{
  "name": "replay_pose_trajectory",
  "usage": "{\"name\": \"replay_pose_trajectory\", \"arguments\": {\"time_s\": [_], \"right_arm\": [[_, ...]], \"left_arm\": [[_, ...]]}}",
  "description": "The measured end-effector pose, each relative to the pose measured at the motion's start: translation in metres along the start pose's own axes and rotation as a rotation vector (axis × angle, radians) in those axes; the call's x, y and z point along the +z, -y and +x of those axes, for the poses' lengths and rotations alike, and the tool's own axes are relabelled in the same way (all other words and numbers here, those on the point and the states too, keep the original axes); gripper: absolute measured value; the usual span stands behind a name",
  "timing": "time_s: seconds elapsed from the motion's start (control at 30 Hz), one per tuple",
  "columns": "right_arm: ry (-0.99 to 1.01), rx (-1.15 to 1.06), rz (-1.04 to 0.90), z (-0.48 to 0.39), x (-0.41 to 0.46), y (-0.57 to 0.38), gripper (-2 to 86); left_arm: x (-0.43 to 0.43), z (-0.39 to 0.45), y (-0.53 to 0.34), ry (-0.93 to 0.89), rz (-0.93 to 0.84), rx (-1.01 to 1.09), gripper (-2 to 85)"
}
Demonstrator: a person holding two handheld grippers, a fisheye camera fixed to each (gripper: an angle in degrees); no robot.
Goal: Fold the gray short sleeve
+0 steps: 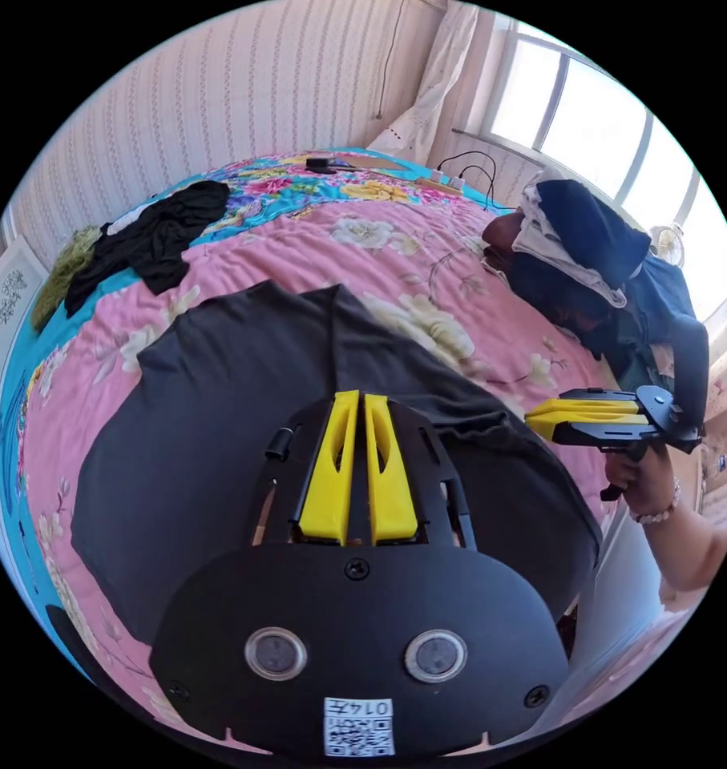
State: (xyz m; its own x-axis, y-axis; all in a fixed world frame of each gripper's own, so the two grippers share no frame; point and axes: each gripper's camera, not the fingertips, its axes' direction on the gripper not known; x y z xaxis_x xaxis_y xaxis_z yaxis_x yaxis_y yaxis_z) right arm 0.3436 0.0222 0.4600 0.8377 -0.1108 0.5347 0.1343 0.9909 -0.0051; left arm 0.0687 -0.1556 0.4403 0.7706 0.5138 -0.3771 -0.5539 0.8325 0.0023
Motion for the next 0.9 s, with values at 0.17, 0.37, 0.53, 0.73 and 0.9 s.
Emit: {"name": "replay_pose_trajectory", "arguments": {"time_s": [0.17,0.37,0.53,0.73,0.9], "right_arm": [[-0.036,-0.046,-0.012,-0.010,0.005,0.011,1.9],[-0.001,-0.071,-0.019,-0.026,0.032,0.047,3.5],[-0.022,-0.100,-0.141,-0.048,0.078,0.064,5.9],[-0.068,-0.123,-0.129,-0.068,0.102,0.075,6.4],[-0.067,-0.114,-0.109,-0.080,0.106,0.091,6.7]], "left_arm": [[-0.013,-0.010,-0.006,0.022,0.030,0.028,0.2],[-0.002,-0.006,0.038,0.006,0.043,0.044,0.0],[0.041,0.006,0.087,0.053,-0.002,0.053,-0.3],[0.073,0.016,0.092,0.112,-0.061,0.122,-0.9],[0.051,0.016,0.076,0.161,-0.044,0.146,-0.7]]}}
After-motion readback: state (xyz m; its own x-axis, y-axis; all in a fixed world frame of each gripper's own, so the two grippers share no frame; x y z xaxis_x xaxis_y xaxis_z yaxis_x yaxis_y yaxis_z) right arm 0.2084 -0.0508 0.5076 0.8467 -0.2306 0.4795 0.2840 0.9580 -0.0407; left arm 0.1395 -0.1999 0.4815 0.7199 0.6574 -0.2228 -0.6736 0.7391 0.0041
